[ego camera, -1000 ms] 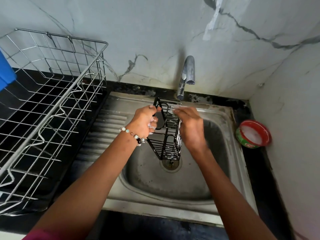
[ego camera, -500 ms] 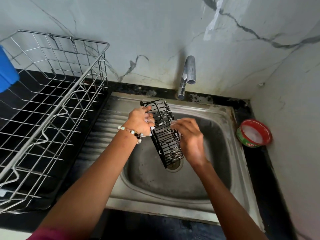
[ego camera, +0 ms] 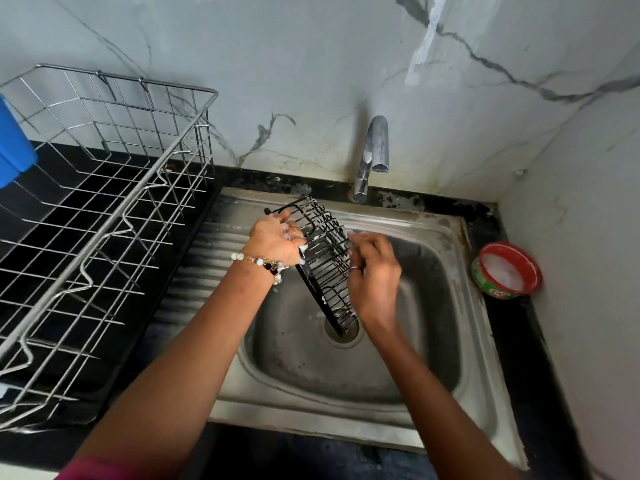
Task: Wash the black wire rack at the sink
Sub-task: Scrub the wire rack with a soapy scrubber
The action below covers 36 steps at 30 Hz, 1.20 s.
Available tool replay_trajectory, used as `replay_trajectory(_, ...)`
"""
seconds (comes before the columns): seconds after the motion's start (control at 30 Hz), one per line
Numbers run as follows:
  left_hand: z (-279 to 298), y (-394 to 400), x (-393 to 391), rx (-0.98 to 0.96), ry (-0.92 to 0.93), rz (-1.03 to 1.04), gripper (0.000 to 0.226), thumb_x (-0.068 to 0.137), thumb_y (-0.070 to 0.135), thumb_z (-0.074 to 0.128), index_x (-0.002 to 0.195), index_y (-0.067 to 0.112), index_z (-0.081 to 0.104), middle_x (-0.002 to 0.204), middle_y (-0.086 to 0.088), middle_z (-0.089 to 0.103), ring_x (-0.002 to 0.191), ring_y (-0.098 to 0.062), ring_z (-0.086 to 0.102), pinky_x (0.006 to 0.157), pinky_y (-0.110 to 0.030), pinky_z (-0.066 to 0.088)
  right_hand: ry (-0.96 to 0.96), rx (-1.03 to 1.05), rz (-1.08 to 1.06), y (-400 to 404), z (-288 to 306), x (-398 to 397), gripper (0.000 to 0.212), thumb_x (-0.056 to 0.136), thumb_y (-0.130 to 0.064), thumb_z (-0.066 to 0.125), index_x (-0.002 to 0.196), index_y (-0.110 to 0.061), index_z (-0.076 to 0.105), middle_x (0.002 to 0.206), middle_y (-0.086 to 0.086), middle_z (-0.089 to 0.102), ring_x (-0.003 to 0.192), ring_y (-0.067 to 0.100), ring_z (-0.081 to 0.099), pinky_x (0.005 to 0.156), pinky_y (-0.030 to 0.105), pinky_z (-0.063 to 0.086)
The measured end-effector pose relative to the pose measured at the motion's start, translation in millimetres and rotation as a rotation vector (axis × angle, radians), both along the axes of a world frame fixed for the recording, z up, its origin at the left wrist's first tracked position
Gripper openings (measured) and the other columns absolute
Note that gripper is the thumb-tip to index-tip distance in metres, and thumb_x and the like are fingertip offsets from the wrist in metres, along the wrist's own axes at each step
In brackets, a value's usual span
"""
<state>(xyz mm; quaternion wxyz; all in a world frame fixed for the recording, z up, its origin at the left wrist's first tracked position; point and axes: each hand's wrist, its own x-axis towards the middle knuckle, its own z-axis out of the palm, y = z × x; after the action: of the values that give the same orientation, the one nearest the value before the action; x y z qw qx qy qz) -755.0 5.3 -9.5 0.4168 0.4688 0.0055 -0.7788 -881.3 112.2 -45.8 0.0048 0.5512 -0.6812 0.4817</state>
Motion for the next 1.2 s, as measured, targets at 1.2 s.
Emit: replay_trajectory(1.2,13,-3,0,0.059,0.137,0.209,0.037,0.099,0.008,0.026,0.066,0.013,0.044,0.032,0.003,0.032,0.024,-0.008,0.025,0.029,-0.014,0.014,-0.207,-0.052,0.027,-20,10,14,0.013,0.083,-0.001,0.066,0.093,-0.008,0.069,0.094,0.002,0.065,0.081,0.006,0.057,0.075,0.007,0.043)
